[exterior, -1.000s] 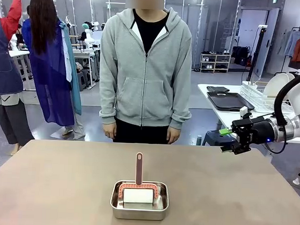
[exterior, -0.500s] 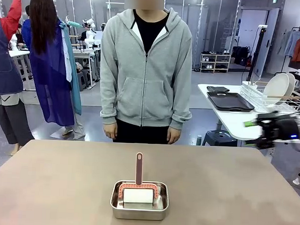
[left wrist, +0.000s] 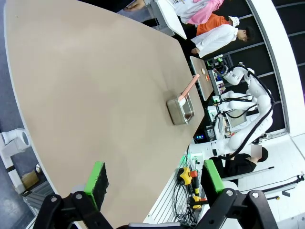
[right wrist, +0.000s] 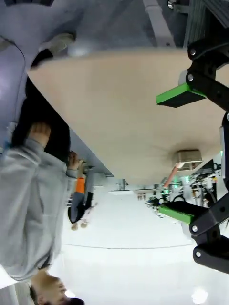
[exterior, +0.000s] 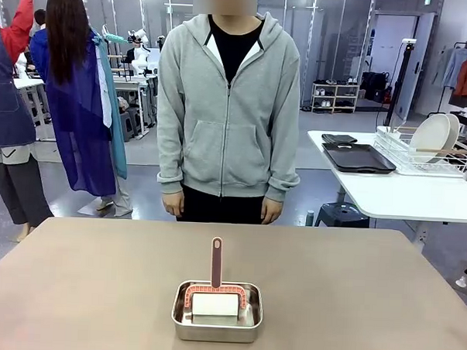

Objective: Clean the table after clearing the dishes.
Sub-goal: Place the Lint Roller back on top of the Airtight Container.

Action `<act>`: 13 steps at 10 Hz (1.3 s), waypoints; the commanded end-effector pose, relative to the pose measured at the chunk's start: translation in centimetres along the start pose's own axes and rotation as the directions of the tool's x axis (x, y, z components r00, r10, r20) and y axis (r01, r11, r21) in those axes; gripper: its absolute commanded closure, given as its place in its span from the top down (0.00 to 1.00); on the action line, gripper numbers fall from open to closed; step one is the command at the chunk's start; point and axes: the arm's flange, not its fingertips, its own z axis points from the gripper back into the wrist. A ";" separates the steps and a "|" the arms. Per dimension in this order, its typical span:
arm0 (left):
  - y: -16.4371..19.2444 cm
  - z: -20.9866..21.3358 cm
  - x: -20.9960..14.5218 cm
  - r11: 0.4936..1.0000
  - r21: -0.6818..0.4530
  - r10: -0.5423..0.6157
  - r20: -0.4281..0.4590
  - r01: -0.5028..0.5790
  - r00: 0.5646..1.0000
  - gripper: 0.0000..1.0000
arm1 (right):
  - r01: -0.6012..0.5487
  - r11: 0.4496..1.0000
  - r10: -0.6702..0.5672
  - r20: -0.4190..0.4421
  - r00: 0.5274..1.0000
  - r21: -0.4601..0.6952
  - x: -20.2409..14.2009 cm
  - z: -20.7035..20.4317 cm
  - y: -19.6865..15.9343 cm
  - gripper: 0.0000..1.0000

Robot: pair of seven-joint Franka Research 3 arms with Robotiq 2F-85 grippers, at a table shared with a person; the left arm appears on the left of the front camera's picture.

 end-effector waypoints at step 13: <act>-0.4 0.2 -0.4 1.000 0.005 0.002 -0.009 -0.002 1.000 1.00 | 0.028 1.000 -0.028 0.038 0.999 0.004 0.3 1.7 -1.9 1.00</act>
